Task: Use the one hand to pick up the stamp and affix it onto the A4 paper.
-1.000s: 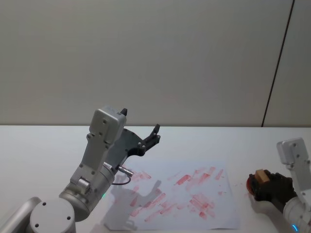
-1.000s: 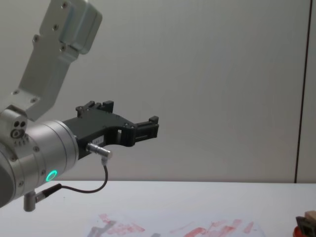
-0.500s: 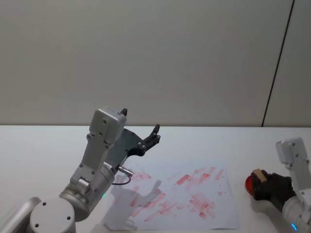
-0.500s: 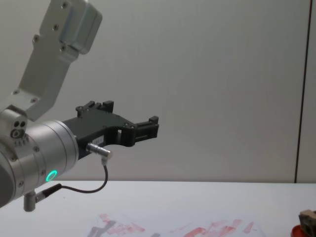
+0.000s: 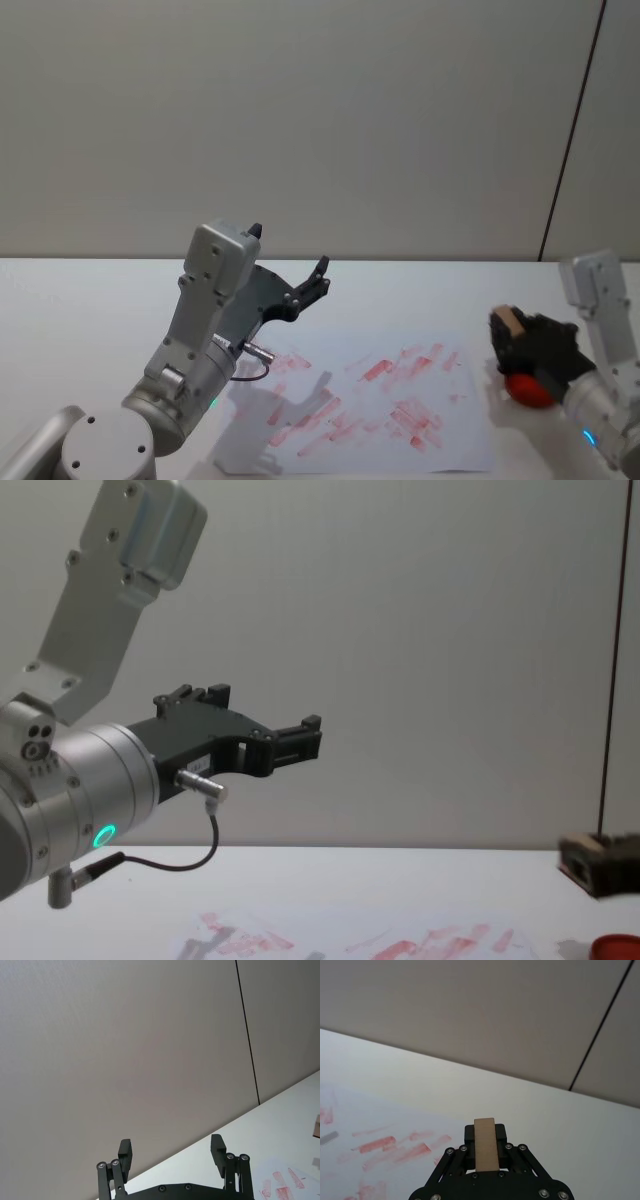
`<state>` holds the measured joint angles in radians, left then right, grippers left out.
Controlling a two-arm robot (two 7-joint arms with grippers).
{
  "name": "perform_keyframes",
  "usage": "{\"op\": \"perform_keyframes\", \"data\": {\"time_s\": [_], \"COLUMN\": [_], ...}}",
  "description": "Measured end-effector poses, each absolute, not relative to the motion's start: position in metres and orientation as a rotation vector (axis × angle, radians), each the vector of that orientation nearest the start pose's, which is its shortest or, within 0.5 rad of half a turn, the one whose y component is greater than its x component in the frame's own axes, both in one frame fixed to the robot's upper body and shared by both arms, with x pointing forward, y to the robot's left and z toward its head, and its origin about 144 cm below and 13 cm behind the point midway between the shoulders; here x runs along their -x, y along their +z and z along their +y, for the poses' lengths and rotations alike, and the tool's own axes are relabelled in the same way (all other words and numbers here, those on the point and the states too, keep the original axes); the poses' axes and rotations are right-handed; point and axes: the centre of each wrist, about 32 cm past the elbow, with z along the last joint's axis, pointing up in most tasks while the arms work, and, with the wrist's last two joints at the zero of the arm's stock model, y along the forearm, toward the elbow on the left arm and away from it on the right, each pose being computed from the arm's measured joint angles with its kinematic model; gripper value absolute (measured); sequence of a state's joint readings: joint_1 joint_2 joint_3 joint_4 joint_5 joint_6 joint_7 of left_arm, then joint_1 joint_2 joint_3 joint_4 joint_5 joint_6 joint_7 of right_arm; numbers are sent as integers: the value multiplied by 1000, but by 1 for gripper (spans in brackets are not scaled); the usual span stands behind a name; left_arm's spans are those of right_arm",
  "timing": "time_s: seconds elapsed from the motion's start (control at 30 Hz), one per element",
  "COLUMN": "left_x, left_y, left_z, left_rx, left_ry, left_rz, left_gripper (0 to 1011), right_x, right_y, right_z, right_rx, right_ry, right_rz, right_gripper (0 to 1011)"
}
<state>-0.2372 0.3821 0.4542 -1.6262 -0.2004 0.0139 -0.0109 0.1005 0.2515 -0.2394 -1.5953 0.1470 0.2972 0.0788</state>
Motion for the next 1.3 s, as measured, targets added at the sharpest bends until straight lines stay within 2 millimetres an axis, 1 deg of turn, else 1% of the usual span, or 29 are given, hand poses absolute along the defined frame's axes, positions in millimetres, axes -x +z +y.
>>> {"op": "perform_keyframes", "data": {"time_s": [0.3, 0.6, 0.77, 0.97, 1.3], "left_x": [-492, -492, -492, -492, -492], "left_y": [1204, 1204, 1204, 1204, 1204], "left_z": [198, 198, 198, 198, 198], "left_rx": [-61, -61, -61, -61, -61], "left_ry": [1124, 1124, 1124, 1124, 1124], "left_rz": [-268, -268, -268, -268, -268], "left_gripper": [1003, 1003, 1002, 1002, 1002], "right_x": [-485, -488, -488, -486, -482], "right_y": [1185, 1191, 1188, 1180, 1165], "right_z": [-209, -194, -186, -176, -168], "right_rx": [189, 177, 203, 268, 345], "right_ry": [-1162, -1057, -1006, -958, -923], "right_rz": [54, 104, 150, 199, 243], "right_gripper": [220, 220, 220, 220, 220]}}
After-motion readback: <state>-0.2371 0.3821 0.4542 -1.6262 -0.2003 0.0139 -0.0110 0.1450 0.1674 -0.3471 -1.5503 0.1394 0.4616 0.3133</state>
